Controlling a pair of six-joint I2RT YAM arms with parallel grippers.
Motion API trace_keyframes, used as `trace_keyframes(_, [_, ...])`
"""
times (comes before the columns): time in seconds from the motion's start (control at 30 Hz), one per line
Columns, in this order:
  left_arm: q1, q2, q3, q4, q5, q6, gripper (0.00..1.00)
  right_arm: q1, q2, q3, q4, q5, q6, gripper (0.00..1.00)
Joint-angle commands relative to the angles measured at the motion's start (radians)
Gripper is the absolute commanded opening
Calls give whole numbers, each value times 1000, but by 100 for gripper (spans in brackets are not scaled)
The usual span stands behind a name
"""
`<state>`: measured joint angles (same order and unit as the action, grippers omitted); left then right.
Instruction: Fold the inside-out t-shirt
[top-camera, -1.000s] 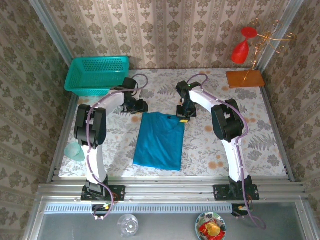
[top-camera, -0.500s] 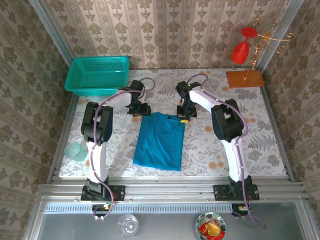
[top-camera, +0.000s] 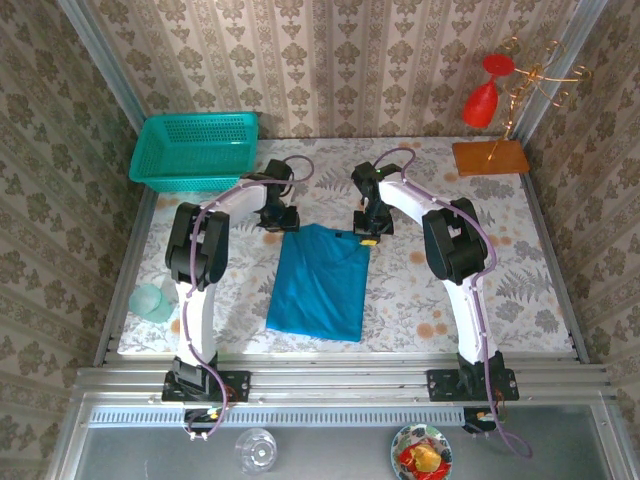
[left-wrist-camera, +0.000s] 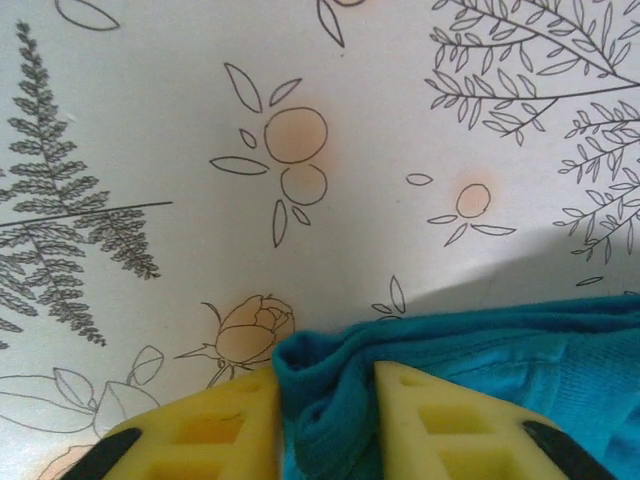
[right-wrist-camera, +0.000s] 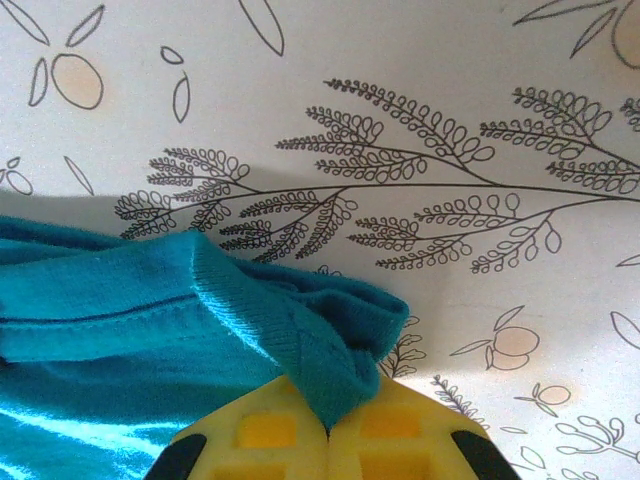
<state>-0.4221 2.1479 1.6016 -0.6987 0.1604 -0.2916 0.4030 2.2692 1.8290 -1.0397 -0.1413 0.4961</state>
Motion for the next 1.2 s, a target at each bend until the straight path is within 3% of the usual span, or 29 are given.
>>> trace_keyframes(0.0, [-61, 108, -40, -27, 31, 4, 24, -2, 10, 14, -57, 22, -8, 1])
trace_keyframes(0.1, [-61, 99, -49, -25, 20, -3, 16, -2, 10, 17, -56, 23, -8, 1])
trace_keyframes(0.17, [-59, 70, -64, -8, -7, -11, 5, -2, 10, 18, -52, 29, -8, 2])
trace_keyframes(0.27, [-51, -18, -112, 57, -42, -23, 0, -11, -9, 7, -22, 57, -7, 0])
trace_keyframes(0.7, [48, -298, -114, 239, 110, -43, 0, -73, -245, -39, 225, 98, -46, 0])
trace_keyframes(1.17, [78, -365, 257, 223, 227, -34, 0, -151, -295, 429, 112, 134, -208, 0])
